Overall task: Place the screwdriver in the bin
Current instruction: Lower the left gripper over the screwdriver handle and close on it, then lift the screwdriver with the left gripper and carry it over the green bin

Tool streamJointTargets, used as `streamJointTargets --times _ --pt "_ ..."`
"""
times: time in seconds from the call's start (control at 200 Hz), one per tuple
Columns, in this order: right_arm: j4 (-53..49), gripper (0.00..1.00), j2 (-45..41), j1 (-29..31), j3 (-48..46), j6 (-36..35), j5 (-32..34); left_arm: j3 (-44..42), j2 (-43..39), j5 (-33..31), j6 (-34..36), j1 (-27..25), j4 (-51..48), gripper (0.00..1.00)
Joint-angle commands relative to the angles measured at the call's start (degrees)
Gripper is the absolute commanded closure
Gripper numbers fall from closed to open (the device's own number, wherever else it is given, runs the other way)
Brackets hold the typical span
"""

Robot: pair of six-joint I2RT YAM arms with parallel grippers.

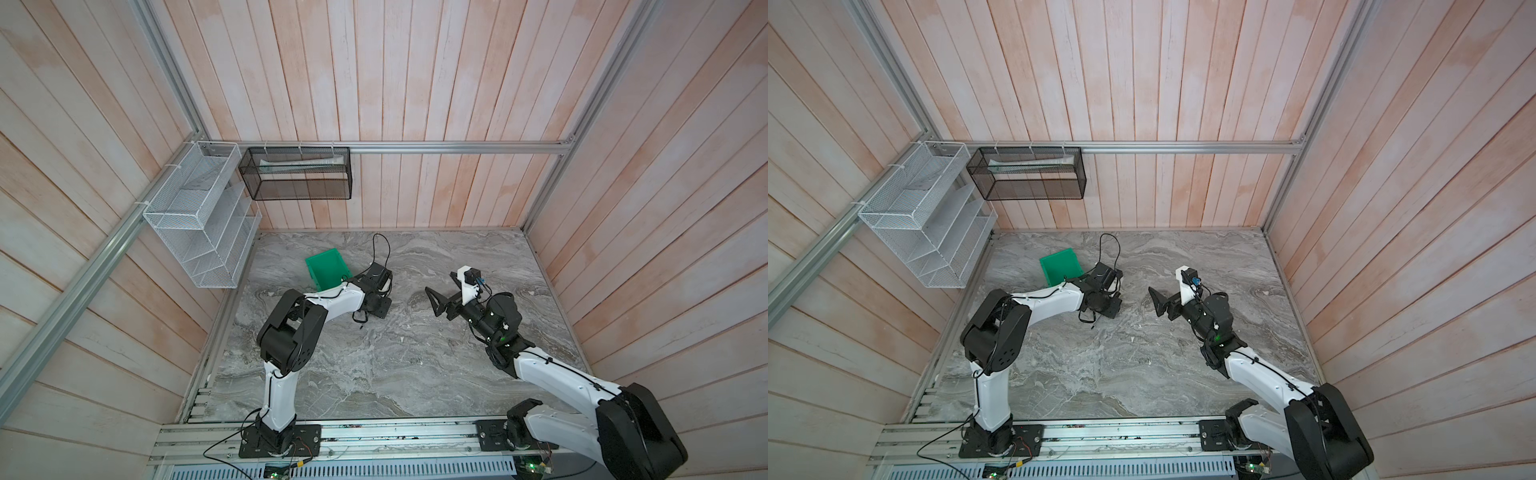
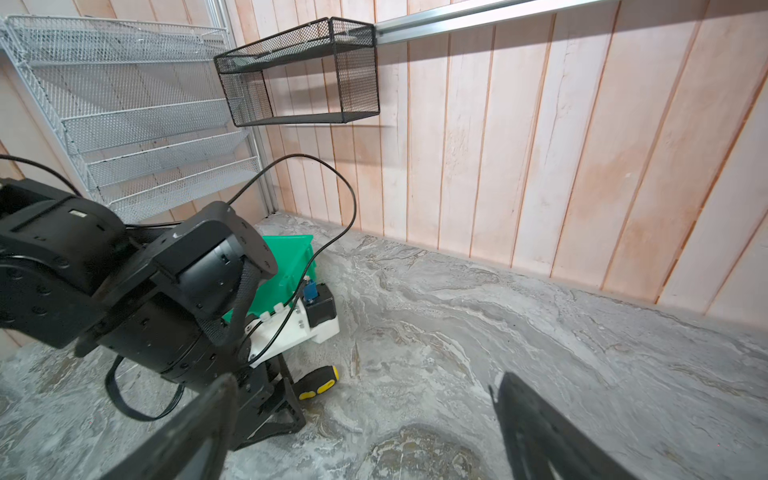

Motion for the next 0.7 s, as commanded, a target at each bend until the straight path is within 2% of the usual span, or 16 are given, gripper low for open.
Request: streamJointTargets --times 0.0,0.07,0.28,0.375,0.555,0.65,0.695 --pt "-0.6 0.02 0.9 -0.1 1.5 0.2 -3.5 1.4 2.1 -0.7 0.3 -0.3 -0.1 0.5" --pt "-0.8 0.02 1.2 -0.1 1.8 0.2 -3.7 1.7 2.6 -1.0 0.1 -0.3 -0.3 0.58" --pt "-0.8 0.02 1.7 -0.1 2.0 0.2 -3.7 2.1 3.2 -0.9 -0.1 -0.3 -1.5 0.71" --pt "-0.8 0.02 1.7 -0.1 2.1 0.1 -4.4 2.0 2.6 -1.1 -0.3 -0.2 -1.9 0.8" --pt "-2.7 0.02 2.8 0.8 3.4 -1.1 -7.5 2.8 0.6 -1.7 -1.4 -0.3 -3.6 0.85" --pt "-5.2 0.02 4.5 2.0 5.2 -2.3 -9.3 3.6 -0.9 -1.4 -2.2 -0.3 -4.8 0.92" --pt "-6.8 0.02 5.5 2.7 6.3 -3.0 -9.8 4.1 -1.7 -1.3 -2.4 -0.2 -5.5 0.92"
